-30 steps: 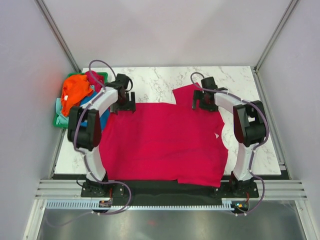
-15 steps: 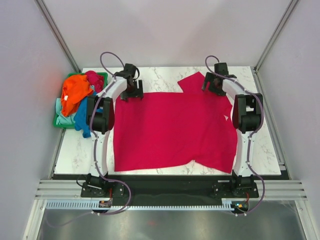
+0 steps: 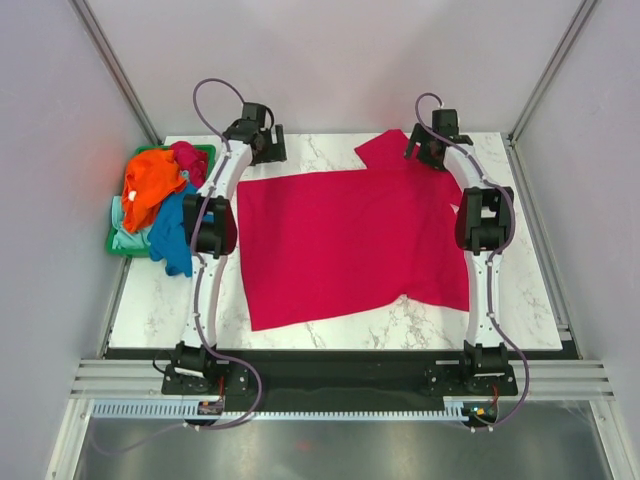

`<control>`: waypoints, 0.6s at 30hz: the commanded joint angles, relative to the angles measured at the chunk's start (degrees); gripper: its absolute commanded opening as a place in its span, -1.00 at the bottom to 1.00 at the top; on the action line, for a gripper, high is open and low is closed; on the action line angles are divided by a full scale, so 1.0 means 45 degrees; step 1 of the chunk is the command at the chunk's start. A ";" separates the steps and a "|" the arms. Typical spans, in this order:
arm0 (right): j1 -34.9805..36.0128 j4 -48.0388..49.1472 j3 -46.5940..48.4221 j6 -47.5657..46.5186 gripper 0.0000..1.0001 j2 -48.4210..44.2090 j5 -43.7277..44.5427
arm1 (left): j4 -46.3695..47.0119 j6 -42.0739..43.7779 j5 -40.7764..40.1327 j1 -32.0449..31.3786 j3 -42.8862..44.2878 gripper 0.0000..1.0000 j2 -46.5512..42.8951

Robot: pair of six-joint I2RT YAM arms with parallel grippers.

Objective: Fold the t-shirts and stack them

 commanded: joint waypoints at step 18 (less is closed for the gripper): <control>-0.0030 -0.1267 -0.6419 -0.0772 0.96 -0.7970 0.0773 | 0.2131 -0.1002 0.0931 0.0078 -0.8481 0.80 -0.5077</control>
